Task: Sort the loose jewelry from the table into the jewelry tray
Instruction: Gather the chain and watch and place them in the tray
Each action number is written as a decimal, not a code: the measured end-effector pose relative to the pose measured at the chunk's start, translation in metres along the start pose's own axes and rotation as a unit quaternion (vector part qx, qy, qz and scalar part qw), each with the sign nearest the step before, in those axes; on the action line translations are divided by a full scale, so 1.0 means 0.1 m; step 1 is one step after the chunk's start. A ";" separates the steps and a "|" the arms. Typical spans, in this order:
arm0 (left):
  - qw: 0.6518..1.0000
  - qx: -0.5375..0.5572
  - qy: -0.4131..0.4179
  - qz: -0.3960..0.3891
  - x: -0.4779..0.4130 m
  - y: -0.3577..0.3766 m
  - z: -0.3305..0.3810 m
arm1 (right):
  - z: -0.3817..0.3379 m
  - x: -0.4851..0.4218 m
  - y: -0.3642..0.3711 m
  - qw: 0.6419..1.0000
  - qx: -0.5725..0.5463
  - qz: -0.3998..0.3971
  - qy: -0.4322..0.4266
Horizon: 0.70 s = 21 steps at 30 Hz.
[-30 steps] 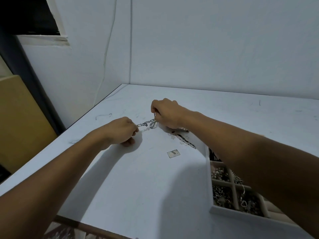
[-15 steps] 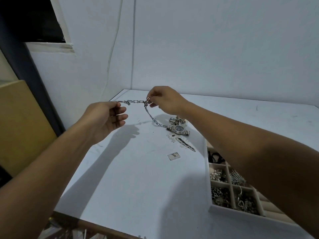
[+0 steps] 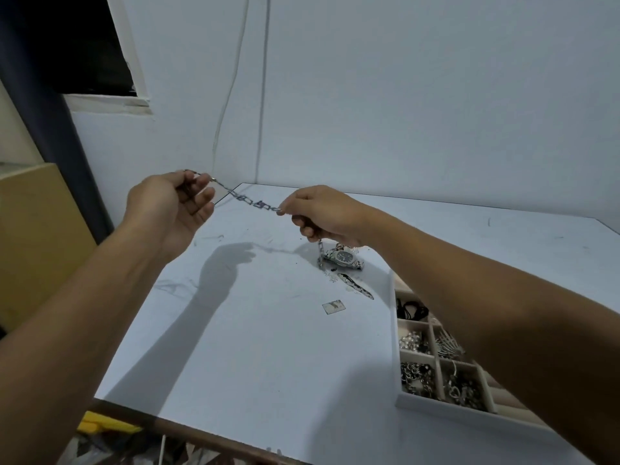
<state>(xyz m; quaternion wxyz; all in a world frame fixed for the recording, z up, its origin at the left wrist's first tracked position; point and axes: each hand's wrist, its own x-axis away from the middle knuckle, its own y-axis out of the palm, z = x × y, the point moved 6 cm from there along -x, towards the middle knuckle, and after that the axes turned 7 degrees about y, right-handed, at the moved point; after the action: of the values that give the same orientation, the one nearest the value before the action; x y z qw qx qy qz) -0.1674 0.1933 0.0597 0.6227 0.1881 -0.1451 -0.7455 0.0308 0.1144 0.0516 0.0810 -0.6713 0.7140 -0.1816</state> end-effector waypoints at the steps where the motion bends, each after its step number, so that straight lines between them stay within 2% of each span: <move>1: 1.000 0.009 0.003 0.006 -0.01 -0.03 0.02 | -0.01 0.04 -0.01 1.000 0.020 -0.003 -0.009; 10: 0.997 0.053 0.006 0.053 -0.07 -0.16 0.05 | 0.02 0.39 -0.04 0.997 0.056 -0.050 -0.023; 21: 0.991 0.122 0.020 0.056 -0.07 -0.14 0.23 | -0.18 0.34 -0.21 0.995 0.060 0.050 -0.056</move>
<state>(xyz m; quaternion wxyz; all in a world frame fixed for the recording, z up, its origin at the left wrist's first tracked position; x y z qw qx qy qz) -0.1889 0.2027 0.0749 0.6390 0.2691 -0.2326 -0.6820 0.0405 0.0824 0.0800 0.1695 -0.6377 0.7291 -0.1819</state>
